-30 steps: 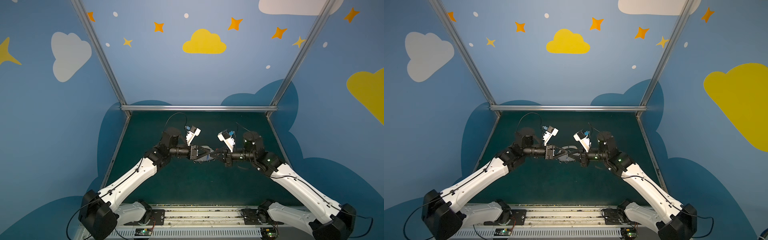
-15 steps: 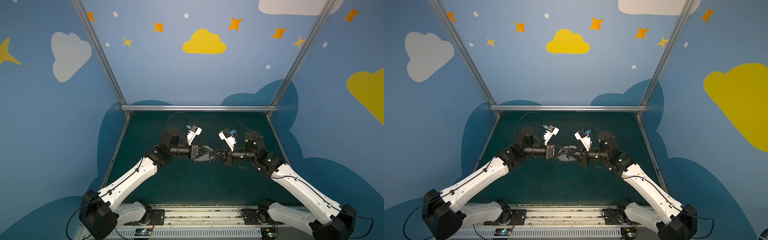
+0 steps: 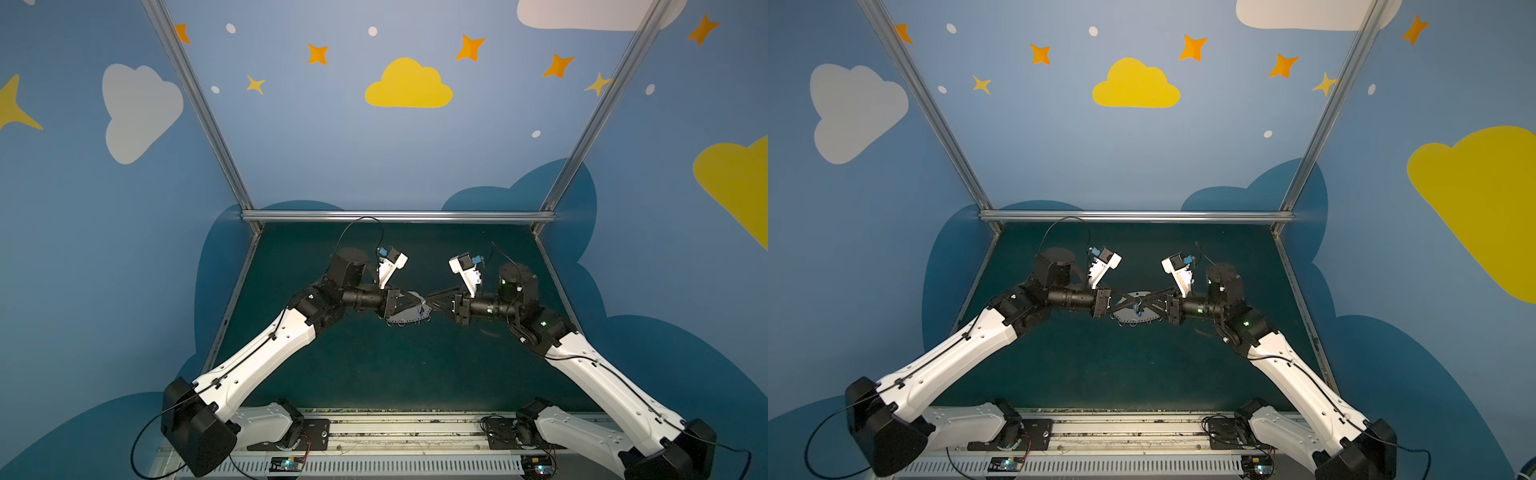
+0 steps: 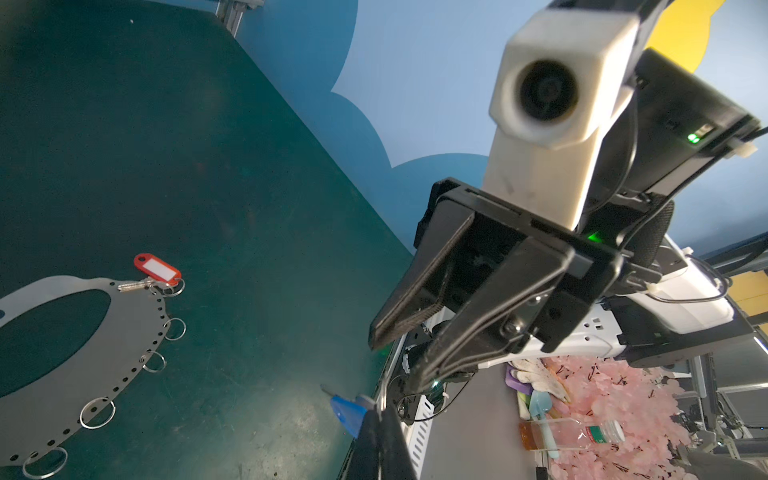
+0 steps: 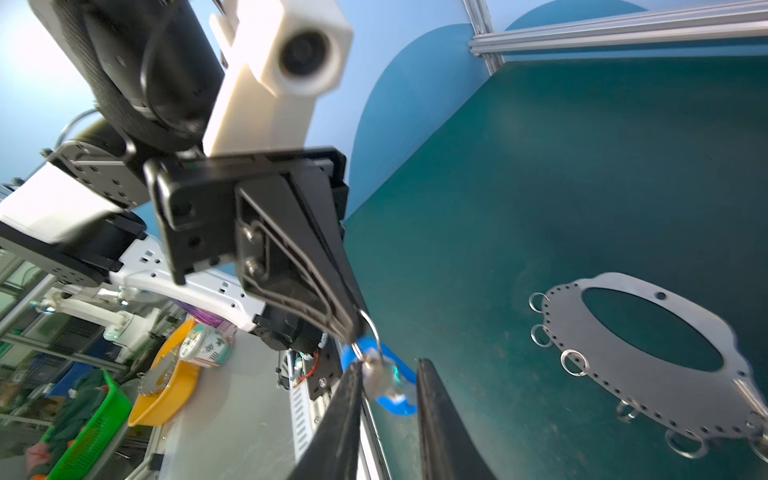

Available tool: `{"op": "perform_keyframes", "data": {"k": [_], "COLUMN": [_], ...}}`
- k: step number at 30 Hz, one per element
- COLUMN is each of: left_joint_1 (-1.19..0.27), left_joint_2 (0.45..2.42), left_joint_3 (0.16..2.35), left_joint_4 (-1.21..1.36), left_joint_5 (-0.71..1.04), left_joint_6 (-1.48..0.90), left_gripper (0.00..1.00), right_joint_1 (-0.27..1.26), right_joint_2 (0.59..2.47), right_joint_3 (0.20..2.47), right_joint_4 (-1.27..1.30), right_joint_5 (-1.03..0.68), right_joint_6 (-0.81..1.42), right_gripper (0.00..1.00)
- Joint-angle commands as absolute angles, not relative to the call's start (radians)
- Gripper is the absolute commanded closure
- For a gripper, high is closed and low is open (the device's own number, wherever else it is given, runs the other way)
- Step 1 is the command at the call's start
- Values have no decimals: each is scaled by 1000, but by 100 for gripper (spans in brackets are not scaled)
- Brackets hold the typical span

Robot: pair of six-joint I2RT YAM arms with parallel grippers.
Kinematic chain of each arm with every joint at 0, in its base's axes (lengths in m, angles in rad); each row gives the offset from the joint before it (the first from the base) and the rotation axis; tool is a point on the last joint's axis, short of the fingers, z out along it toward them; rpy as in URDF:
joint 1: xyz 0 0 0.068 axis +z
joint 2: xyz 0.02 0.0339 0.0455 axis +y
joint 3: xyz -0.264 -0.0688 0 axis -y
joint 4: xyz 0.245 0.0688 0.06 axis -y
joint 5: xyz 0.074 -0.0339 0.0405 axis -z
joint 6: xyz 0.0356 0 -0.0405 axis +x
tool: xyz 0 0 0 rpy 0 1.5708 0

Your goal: Put the keys on the keyring

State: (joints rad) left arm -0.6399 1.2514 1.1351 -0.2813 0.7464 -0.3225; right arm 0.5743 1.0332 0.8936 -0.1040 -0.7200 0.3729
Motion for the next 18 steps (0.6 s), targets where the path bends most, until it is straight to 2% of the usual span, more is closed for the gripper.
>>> {"op": "perform_keyframes", "data": {"k": [1, 7, 13, 16, 17, 18], "left_joint_1": [-641, -641, -641, -641, -640, -639], "left_joint_2": [1251, 1245, 1249, 1244, 1241, 1234], "left_joint_3": [1142, 1133, 1135, 1137, 1135, 1130], "left_joint_4": [-278, -250, -246, -242, -242, -237], "left_joint_5": [745, 750, 767, 754, 741, 723], "left_joint_6": [-304, -320, -323, -328, -333, -342], "left_gripper": [96, 96, 96, 96, 96, 86], "right_joint_1": [569, 569, 569, 569, 569, 569], "right_joint_2": [1049, 1074, 1071, 1077, 1077, 1075], "right_joint_3": [872, 847, 843, 842, 841, 836], "right_joint_4": [10, 69, 104, 110, 110, 117], "right_joint_5": [-779, -817, -857, -876, -874, -866], "right_joint_6": [449, 492, 503, 500, 500, 503], "right_gripper": [70, 76, 98, 100, 100, 100]}}
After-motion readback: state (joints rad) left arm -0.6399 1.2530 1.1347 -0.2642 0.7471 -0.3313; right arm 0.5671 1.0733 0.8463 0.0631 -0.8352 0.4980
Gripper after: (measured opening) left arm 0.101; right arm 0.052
